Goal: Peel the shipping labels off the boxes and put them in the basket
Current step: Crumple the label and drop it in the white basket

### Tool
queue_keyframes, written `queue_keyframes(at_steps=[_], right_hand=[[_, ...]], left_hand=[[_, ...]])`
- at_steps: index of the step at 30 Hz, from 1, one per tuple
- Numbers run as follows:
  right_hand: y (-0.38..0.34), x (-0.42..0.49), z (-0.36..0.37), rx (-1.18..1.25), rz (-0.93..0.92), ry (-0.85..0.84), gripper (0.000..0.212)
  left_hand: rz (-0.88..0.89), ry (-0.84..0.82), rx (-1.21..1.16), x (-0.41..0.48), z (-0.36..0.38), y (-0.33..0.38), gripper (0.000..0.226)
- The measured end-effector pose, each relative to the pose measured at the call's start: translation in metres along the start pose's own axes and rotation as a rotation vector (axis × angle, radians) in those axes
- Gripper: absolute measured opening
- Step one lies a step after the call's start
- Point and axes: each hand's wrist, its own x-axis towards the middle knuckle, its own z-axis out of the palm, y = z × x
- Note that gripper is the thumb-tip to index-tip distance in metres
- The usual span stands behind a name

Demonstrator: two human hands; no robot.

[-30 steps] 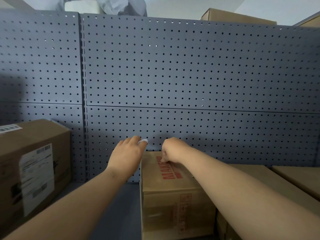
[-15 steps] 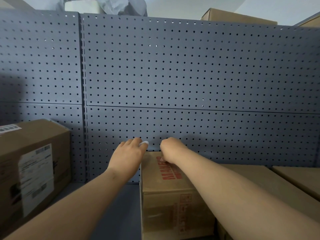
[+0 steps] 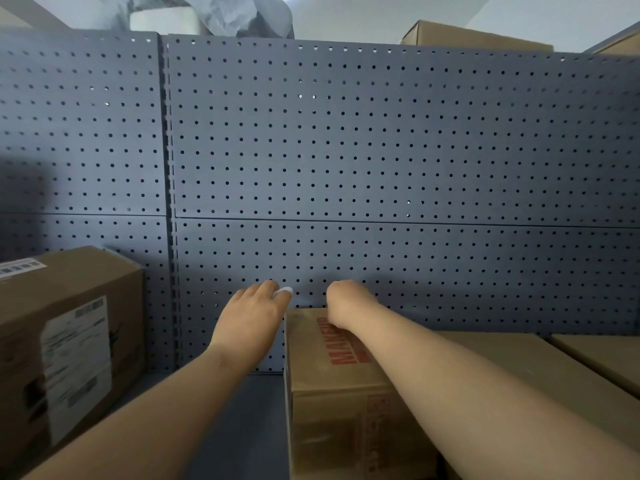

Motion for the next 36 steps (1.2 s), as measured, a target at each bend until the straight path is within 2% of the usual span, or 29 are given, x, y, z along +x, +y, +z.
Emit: queue_keyframes(at_steps=[3, 5, 7, 9, 13, 17, 20, 22, 24, 25, 27, 29, 31, 34, 36], right_hand=[[-0.016, -0.005, 0.006, 0.086, -0.152, -0.055, 0.032], [-0.019, -0.007, 0.006, 0.174, -0.231, -0.093, 0.022], [-0.011, 0.002, 0.004, 0.146, -0.166, -0.1, 0.02], [-0.003, 0.01, 0.007, 0.124, -0.071, -0.079, 0.029], [-0.015, 0.006, 0.012, 0.196, -0.178, -0.112, 0.015], [-0.007, 0.014, 0.01, 0.135, -0.09, -0.082, 0.028], [-0.017, 0.011, 0.014, 0.194, -0.198, -0.08, 0.01], [-0.016, 0.014, 0.013, 0.167, -0.173, -0.064, 0.014], [-0.01, 0.017, 0.013, 0.134, -0.075, -0.061, 0.029], [-0.009, 0.016, 0.013, 0.137, -0.066, -0.064, 0.029], [-0.018, 0.007, 0.011, 0.215, -0.165, -0.087, 0.015], [-0.024, -0.004, 0.009, 0.258, -0.259, -0.126, 0.022], [-0.017, 0.002, 0.006, 0.184, -0.198, -0.116, 0.019], [-0.008, 0.005, 0.009, 0.088, -0.01, -0.079, 0.031], [-0.02, -0.004, 0.01, 0.136, -0.111, -0.078, 0.019]], left_hand=[[-0.015, -0.009, -0.009, -0.005, 0.002, -0.007, 0.075], [-0.029, -0.027, -0.013, -0.006, 0.006, -0.011, 0.073], [-0.036, -0.022, -0.002, -0.008, 0.008, -0.012, 0.071], [-0.03, -0.027, -0.007, -0.01, 0.011, -0.013, 0.07], [0.007, -0.022, -0.01, -0.011, 0.015, -0.012, 0.066], [0.027, -0.001, -0.011, -0.009, 0.018, -0.011, 0.069], [0.034, 0.011, -0.016, -0.01, 0.02, -0.014, 0.066], [0.029, 0.022, -0.012, -0.01, 0.021, -0.016, 0.069], [0.022, 0.028, -0.009, -0.011, 0.022, -0.017, 0.074], [0.019, 0.027, -0.008, -0.012, 0.021, -0.017, 0.075], [0.019, 0.018, -0.006, -0.013, 0.02, -0.017, 0.073], [0.018, 0.005, -0.012, -0.014, 0.019, -0.017, 0.069], [0.007, -0.005, -0.014, -0.015, 0.019, -0.018, 0.064], [-0.01, -0.014, -0.026, -0.016, 0.021, -0.016, 0.056], [-0.014, -0.029, -0.025, -0.018, 0.019, -0.014, 0.056]])
